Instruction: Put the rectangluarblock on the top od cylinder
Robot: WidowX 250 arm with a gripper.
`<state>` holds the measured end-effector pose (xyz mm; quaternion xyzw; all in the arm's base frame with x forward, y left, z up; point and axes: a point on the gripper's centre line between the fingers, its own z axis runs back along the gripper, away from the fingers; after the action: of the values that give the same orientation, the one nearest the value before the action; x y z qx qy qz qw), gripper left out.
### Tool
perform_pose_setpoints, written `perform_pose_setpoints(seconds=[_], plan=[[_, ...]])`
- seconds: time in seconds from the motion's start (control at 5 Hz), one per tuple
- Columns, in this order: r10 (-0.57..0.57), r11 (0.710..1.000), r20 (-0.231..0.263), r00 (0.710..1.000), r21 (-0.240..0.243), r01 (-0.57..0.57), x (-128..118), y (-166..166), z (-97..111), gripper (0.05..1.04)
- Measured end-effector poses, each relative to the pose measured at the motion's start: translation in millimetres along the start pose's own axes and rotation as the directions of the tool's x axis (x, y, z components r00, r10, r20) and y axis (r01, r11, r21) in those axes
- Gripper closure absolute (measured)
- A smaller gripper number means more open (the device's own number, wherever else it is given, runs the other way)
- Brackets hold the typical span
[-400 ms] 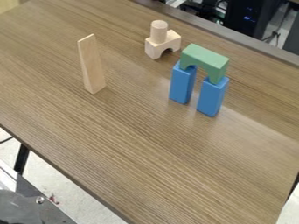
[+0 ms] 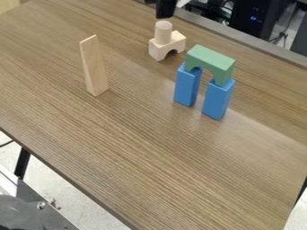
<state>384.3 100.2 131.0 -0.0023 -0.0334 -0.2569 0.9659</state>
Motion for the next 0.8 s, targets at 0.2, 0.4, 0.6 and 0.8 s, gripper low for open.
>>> perform_pose_setpoints(seconds=[0.2,0.4,0.6,0.8], plan=[[0.148,0.989,0.090,0.985,-0.022,-0.147,-37,13,29,0.083],[0.231,0.973,0.136,0.964,-0.017,-0.230,-66,14,36,0.083],[0.263,0.964,0.131,0.956,-0.012,-0.264,-81,6,26,0.083],[0.271,0.963,0.087,0.959,-0.031,-0.269,-93,-2,13,0.083]])
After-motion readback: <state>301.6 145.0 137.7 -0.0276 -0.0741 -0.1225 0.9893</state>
